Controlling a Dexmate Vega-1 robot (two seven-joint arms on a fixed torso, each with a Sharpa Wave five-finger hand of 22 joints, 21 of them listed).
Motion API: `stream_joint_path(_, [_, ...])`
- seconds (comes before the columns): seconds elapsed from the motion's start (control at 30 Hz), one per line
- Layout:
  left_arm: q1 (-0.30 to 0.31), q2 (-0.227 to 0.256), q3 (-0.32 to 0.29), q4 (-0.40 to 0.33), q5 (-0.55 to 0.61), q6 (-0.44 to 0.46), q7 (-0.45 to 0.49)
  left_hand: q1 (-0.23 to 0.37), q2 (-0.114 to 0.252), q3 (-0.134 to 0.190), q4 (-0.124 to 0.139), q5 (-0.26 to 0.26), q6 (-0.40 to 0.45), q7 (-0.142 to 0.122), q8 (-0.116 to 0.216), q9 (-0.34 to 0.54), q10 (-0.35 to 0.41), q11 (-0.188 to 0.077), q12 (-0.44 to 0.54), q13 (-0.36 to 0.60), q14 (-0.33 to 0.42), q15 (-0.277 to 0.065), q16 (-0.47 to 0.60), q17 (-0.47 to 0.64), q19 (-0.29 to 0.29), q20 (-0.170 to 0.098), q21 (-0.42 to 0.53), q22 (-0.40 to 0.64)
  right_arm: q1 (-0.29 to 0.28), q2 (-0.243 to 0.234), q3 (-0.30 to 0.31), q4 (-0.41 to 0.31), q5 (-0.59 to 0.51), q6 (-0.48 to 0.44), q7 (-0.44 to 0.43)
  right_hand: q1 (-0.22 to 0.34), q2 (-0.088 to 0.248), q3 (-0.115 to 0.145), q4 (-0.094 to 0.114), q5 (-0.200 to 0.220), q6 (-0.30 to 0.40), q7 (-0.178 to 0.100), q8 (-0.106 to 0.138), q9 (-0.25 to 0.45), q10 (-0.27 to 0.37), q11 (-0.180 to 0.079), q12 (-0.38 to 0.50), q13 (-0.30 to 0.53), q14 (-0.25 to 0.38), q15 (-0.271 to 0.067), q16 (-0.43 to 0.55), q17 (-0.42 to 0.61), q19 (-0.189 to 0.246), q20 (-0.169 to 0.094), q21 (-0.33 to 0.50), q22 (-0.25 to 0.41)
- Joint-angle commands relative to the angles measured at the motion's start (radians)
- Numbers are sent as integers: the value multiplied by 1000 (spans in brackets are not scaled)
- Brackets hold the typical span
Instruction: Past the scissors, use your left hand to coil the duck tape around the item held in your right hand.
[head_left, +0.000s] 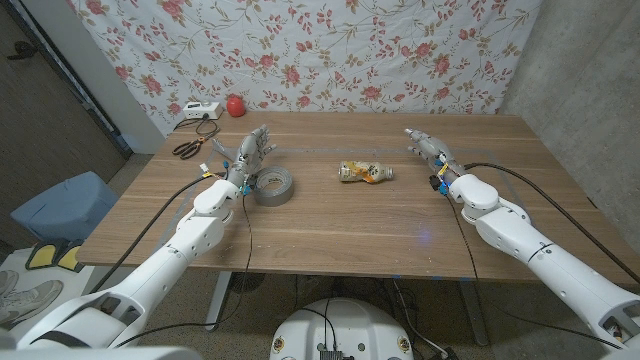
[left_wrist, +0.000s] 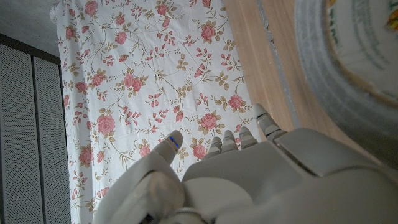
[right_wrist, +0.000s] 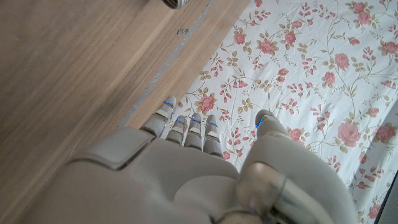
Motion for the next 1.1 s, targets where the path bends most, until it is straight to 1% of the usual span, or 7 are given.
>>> stream_joint_path(0.03, [6, 11, -1, -6, -6, -1, -9, 6, 41, 7, -1, 5, 4, 2, 7, 4, -4, 4, 7, 4, -4, 1, 5, 4, -4, 1, -1, 5, 13, -105, -55, -162, -172, -186, -35, 11, -1, 4, -10, -5, 2, -10, 3, 5, 8, -1, 4, 6, 5, 9, 8, 1, 1, 14, 1, 5])
stream_joint_path(0.5, [29, 28, -6, -32, -14, -2, -16, 4, 40, 8, -1, 5, 7, 1, 7, 4, -2, 5, 7, 4, -3, 1, 5, 4, -2, 1, -4, 5, 48, -174, -114, -307, -317, -349, 14, 28, -2, 10, -26, -12, -5, -12, 2, 6, 11, -2, 6, 7, 14, 8, 10, 2, 2, 17, 2, 5])
stream_joint_path(0.77, [40, 35, -8, -42, -20, -1, -23, 4, 40, 9, -1, 5, 10, 1, 7, 4, -1, 4, 7, 4, -2, 3, 5, 3, -1, 2, -5, 5, 85, -211, -168, -376, -414, -443, 83, 38, -1, 13, -34, -17, -10, -13, 1, 6, 10, -5, 5, 7, 18, 9, 11, 2, 3, 18, 2, 6])
stream_joint_path(0.97, [44, 39, -9, -45, -23, -4, -30, 3, 40, 9, -1, 5, 13, 2, 8, 4, -1, 4, 7, 4, -2, 2, 5, 3, 0, 1, -7, 5, 115, -221, -208, -407, -494, -496, 127, 51, 1, 19, -45, -21, -14, -12, 1, 7, 8, -8, 4, 8, 21, 3, 11, 2, 4, 22, 3, 6])
stream_joint_path(1.0, [45, 39, -10, -46, -24, -4, -30, 3, 40, 9, -1, 5, 13, 3, 8, 4, -1, 4, 7, 4, -1, 2, 5, 3, 0, 1, -7, 5, 121, -220, -216, -410, -508, -505, 135, 75, 9, 32, -60, -26, -12, -6, 4, 8, 9, -11, 5, 9, 28, -5, 12, 3, 5, 23, 3, 6])
stream_joint_path(1.07, [46, 40, -11, -47, -24, -5, -30, 2, 39, 9, -1, 5, 14, 3, 8, 4, 0, 4, 7, 4, -1, 2, 5, 3, 0, 2, -7, 5, 134, -220, -235, -419, -545, -523, 148, 142, 23, 68, -99, -47, 0, 2, 13, 10, 14, -10, 8, 11, 55, -23, 18, 5, 18, 25, 8, 6])
stream_joint_path(1.1, [46, 41, -11, -47, -26, -5, -31, 2, 39, 9, -1, 5, 14, 3, 8, 4, 0, 4, 7, 4, -1, 2, 5, 3, 1, 2, -7, 5, 141, -219, -247, -426, -569, -538, 154, 156, 26, 76, -105, -51, 3, 4, 14, 10, 15, -11, 8, 11, 62, -26, 20, 6, 23, 25, 10, 6])
